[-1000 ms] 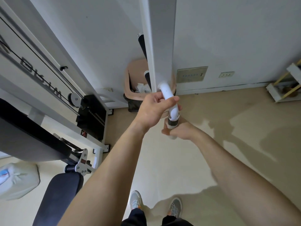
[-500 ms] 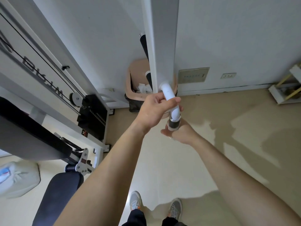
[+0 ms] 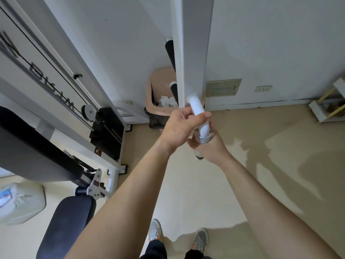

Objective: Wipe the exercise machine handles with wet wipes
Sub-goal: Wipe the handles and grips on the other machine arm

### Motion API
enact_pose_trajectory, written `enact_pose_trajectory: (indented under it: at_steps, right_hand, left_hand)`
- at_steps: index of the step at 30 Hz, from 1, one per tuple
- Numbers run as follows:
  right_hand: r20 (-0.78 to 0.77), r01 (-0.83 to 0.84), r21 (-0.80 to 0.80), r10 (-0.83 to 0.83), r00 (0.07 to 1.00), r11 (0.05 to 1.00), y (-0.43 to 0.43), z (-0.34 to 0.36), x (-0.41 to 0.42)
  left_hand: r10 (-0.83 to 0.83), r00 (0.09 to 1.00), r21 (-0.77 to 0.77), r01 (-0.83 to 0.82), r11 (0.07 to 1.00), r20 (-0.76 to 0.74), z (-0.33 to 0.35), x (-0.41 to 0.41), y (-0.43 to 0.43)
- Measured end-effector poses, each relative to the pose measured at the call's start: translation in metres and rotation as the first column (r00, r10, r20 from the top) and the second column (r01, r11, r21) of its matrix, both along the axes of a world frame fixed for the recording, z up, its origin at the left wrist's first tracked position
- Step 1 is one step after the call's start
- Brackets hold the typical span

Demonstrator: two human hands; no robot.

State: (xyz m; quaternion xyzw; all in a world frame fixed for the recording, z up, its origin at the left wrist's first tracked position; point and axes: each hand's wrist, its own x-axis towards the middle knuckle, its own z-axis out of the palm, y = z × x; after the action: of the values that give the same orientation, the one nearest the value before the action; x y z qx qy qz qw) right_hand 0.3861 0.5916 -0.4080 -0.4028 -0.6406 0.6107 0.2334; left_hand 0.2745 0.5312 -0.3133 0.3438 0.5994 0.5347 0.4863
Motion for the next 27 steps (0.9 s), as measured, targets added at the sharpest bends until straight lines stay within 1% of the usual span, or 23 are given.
enact_pose_trajectory:
  at_steps: [1, 2, 4, 6, 8, 11, 12, 13, 14, 17, 19, 21, 23, 25, 27]
  right_hand:
    - [-0.051, -0.005, 0.017, 0.006, 0.999, 1.0, 0.003, 0.008, -0.001]
    - [-0.054, 0.014, 0.039, -0.012, 0.998, 0.999, 0.003, 0.008, -0.003]
    - [0.049, 0.069, 0.031, -0.07, 0.996, 0.997, -0.003, -0.018, -0.002]
    - [0.193, 0.088, -0.067, -0.074, 0.978, 0.994, -0.012, -0.055, 0.003]
    - [0.291, 0.088, -0.141, -0.044, 0.956, 0.986, -0.014, -0.079, 0.004]
    - [0.463, 0.129, -0.165, -0.039, 0.885, 0.978, -0.02, -0.089, 0.006]
    - [0.506, 0.148, -0.197, -0.029, 0.862, 0.969, -0.026, -0.087, 0.006]
    - [0.51, 0.163, -0.259, -0.008, 0.86, 0.952, -0.034, -0.086, 0.007]
    - [0.474, 0.168, -0.356, 0.022, 0.88, 0.919, -0.044, -0.081, 0.006]
    - [0.256, 0.111, -0.635, 0.072, 0.964, 0.765, -0.081, -0.057, -0.006]
    - [0.033, 0.013, -0.789, 0.021, 0.999, 0.614, -0.102, -0.035, -0.019]
    - [-0.202, -0.141, -0.874, -0.084, 0.976, 0.465, -0.114, -0.014, -0.036]
    - [-0.339, -0.253, -0.875, -0.15, 0.929, 0.412, -0.121, 0.002, -0.054]
    - [-0.353, -0.244, -0.876, -0.209, 0.912, 0.415, -0.126, 0.018, -0.074]
    - [-0.349, -0.215, -0.878, -0.264, 0.899, 0.427, -0.13, 0.029, -0.094]
  left_hand:
    - [0.0, 1.0, -0.003, 0.0, 1.0, 0.006, 0.0, 0.0, 0.0]
    - [0.002, 1.0, -0.005, -0.002, 1.0, 0.012, 0.0, 0.002, -0.001]
    - [0.002, 1.0, 0.002, -0.002, 1.0, 0.008, 0.001, 0.003, -0.001]
    - [-0.021, 1.0, 0.018, 0.021, 1.0, 0.0, 0.002, 0.003, -0.002]
    - [-0.042, 0.999, 0.037, 0.042, 0.998, -0.004, 0.004, 0.003, -0.004]
    - [-0.031, 0.999, 0.044, 0.031, 0.999, -0.007, 0.002, 0.004, -0.011]
    - [-0.008, 1.0, 0.041, 0.009, 0.999, -0.018, -0.003, 0.003, -0.015]
    - [0.017, 1.0, 0.034, -0.016, 0.999, -0.019, -0.009, 0.0, -0.022]
    - [0.052, 0.998, 0.016, -0.051, 0.999, -0.02, -0.018, -0.005, -0.03]
    - [0.2, 0.975, -0.058, -0.206, 0.977, -0.098, -0.05, -0.026, -0.069]
    - [0.258, 0.954, -0.093, -0.274, 0.957, -0.155, -0.066, -0.038, -0.1]
    - [0.271, 0.95, -0.093, -0.287, 0.953, -0.153, -0.072, -0.047, -0.128]
    - [0.245, 0.956, -0.063, -0.258, 0.964, -0.162, -0.072, -0.054, -0.149]
    - [0.194, 0.946, -0.038, -0.211, 0.977, -0.258, -0.066, -0.061, -0.162]
    - [0.176, 0.916, -0.016, -0.195, 0.981, -0.361, -0.062, -0.075, -0.168]
